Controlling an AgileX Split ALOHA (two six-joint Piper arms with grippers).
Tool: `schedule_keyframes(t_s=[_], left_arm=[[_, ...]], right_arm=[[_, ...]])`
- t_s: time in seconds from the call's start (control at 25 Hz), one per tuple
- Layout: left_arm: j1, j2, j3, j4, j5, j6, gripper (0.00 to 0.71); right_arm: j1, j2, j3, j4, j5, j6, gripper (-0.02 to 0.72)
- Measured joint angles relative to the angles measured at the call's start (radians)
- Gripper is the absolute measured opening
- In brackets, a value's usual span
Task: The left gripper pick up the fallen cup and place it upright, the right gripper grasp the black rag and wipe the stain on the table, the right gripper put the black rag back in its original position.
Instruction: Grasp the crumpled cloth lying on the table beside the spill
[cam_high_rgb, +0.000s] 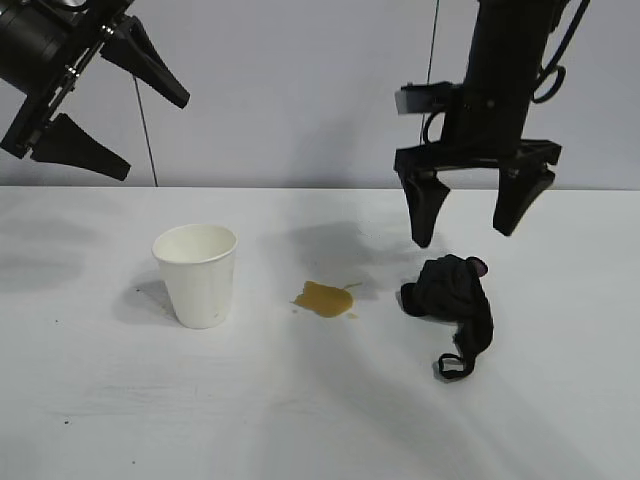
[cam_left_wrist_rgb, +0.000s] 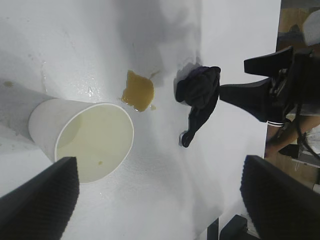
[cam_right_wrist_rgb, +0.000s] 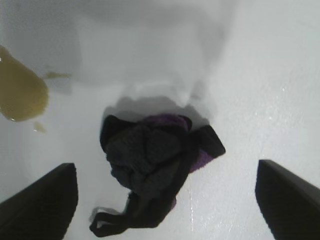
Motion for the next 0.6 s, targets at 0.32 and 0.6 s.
schedule_keyframes(t_s=[0.32,0.6], left_arm=[[0.0,0.0,0.0,0.0,-0.007,0.0,0.633],[0.0,0.0,0.0,0.0,-0.007,0.0,0.633]], right_arm=[[0.0,-0.001,0.044,0.003,-0.014,0.009,0.661],[0.0,-0.001,0.044,0.046,-0.087,0.022,0.661]])
